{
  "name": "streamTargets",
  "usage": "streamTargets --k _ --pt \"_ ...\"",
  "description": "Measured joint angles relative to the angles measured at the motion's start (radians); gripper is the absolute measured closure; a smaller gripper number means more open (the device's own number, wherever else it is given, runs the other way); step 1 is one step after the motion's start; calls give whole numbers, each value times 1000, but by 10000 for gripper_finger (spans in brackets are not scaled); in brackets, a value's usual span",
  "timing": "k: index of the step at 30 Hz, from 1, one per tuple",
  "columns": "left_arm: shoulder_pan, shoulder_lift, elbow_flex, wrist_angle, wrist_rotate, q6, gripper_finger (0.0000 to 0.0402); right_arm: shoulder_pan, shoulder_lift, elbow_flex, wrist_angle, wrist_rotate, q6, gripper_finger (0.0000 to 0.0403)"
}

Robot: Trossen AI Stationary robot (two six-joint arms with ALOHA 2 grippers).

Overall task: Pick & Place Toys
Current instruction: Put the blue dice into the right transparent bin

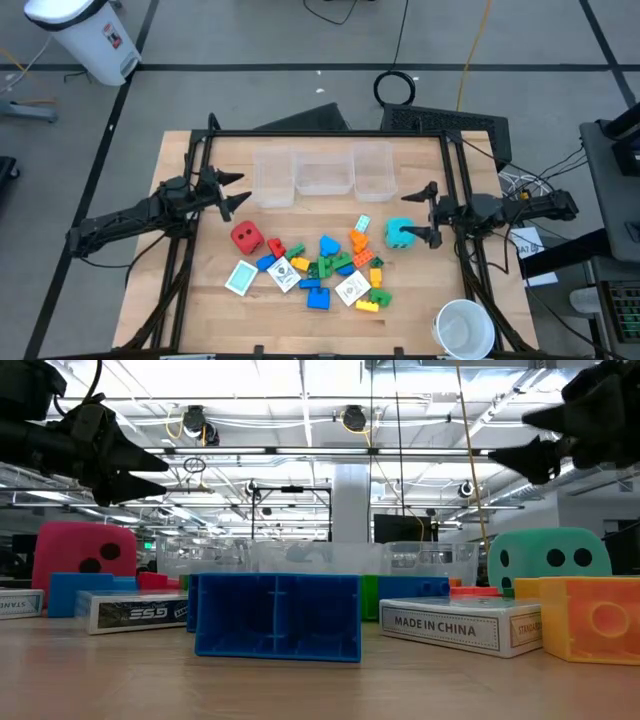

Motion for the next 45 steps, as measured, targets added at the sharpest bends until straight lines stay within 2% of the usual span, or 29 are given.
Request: streamTargets --k 4,11,15,20,26,33,35,41,43,45 --pt "0 0 0 0 0 0 46 0 0 2 38 -2 17 11" --pt "0 0 0 0 0 0 46 0 0 3 45 -1 243 11" --pt "0 0 0 0 0 0 46 0 0 4 74 0 308 11" --pt "0 0 0 0 0 0 46 0 0 5 140 12 275 11" --pt "0 0 0 0 0 0 46 0 3 7 183 156 234 11" --pt "0 0 0 0 0 0 46 0 93 7 219 178 242 11" --pt "0 0 0 0 0 0 46 -1 134 7 293 113 181 11" --pt "0 0 0 0 0 0 46 10 285 15 627 -218 93 11" --pt "0 0 0 0 0 0 46 35 357 57 639 -228 63 11" --pt "0 0 0 0 0 0 46 75 440 141 556 -187 15 11"
